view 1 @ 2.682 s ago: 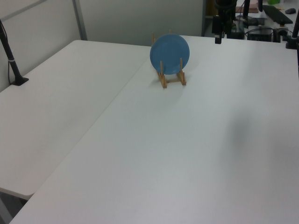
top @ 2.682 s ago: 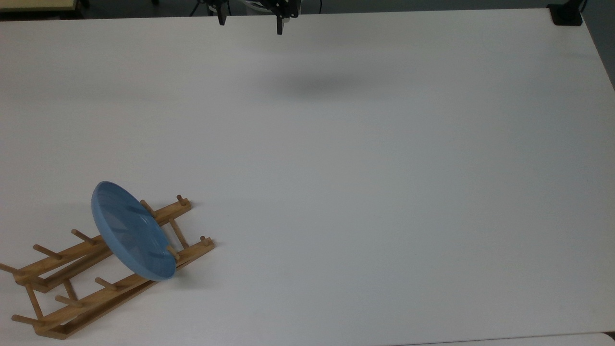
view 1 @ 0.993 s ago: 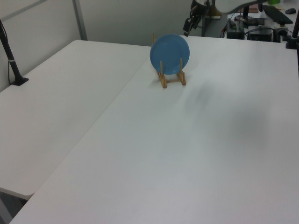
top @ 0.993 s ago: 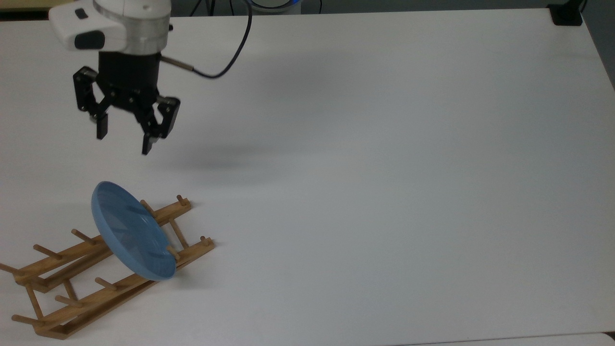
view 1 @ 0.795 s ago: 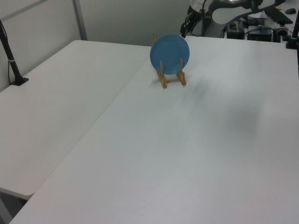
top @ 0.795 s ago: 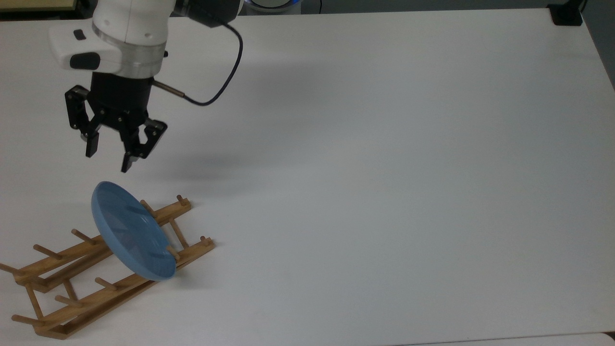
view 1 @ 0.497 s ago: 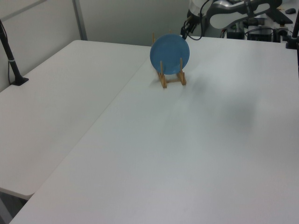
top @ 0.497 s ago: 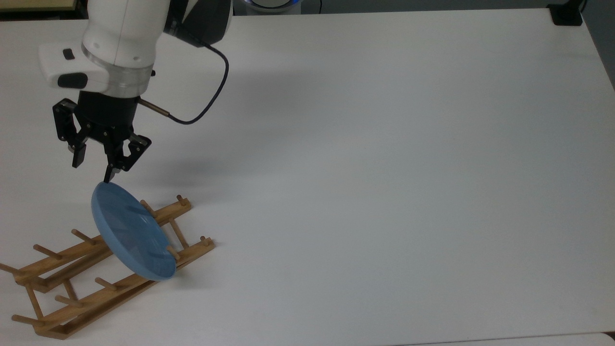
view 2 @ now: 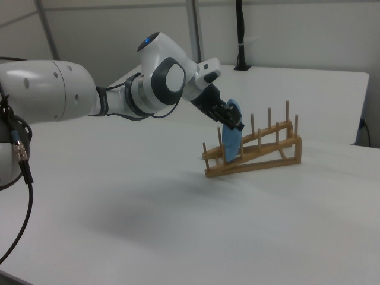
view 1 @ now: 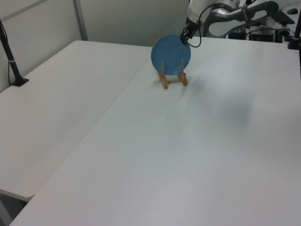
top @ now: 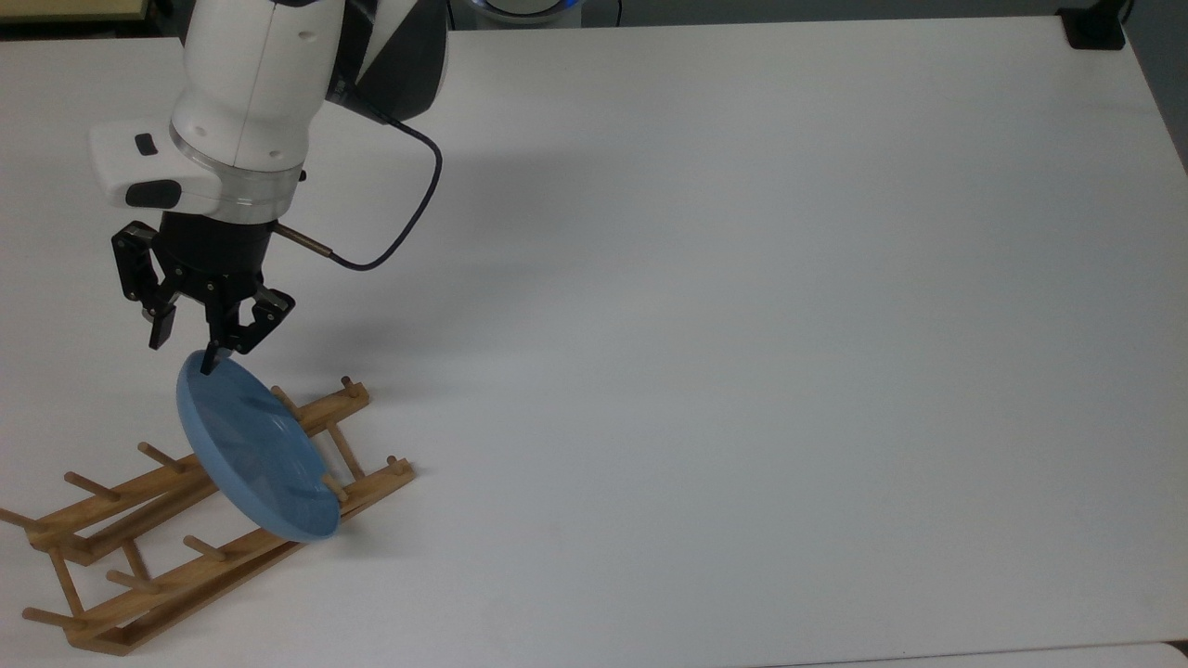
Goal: Pick plate from plate rack
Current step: 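Close the gripper on the blue plate's rim, then lift the blue plate up and out of the wooden rack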
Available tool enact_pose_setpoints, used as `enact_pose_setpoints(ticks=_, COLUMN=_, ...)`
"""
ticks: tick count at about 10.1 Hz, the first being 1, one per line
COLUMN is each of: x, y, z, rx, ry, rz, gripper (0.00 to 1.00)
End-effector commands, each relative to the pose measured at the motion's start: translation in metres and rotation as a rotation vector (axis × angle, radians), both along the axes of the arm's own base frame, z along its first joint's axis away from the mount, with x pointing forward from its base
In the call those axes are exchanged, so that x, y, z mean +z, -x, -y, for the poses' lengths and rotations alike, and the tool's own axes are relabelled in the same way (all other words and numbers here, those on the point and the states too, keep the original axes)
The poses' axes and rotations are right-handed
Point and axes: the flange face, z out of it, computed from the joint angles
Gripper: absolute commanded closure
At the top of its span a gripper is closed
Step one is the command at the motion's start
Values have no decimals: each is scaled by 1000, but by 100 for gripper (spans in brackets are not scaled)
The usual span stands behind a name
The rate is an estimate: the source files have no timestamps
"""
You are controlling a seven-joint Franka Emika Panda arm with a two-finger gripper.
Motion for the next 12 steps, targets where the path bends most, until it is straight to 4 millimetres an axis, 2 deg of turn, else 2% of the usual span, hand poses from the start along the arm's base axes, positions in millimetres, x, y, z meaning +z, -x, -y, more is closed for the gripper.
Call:
enact_pose_setpoints(ticks=1, x=4, y=-5, z=-1, rx=-4, ry=16, rz=31, gripper=89)
enact_pose_setpoints(ticks=3, x=5, y=-5, z=-1, rx=2, ry=19, rz=30, gripper=100)
enact_pose_setpoints(ticks=5, x=17, y=-3, z=3, rx=6, ry=27, rz=43, gripper=100)
enact_pose_setpoints(ticks=8, x=88, y=14, z=1, rx=-7, ry=23, rz=145, gripper=100)
enact_pose_setpoints(ticks=9, x=106, y=19, z=-10, rx=-4, ry=8, rz=169, gripper=100)
enact_pose_setpoints(ticks=10, x=115, y=23, z=-23, rx=-9, ry=-48, rz=184, gripper=100)
enact_pose_setpoints(ticks=12, x=105, y=25, z=-63, rx=-30, ry=-176, rz=88, gripper=100)
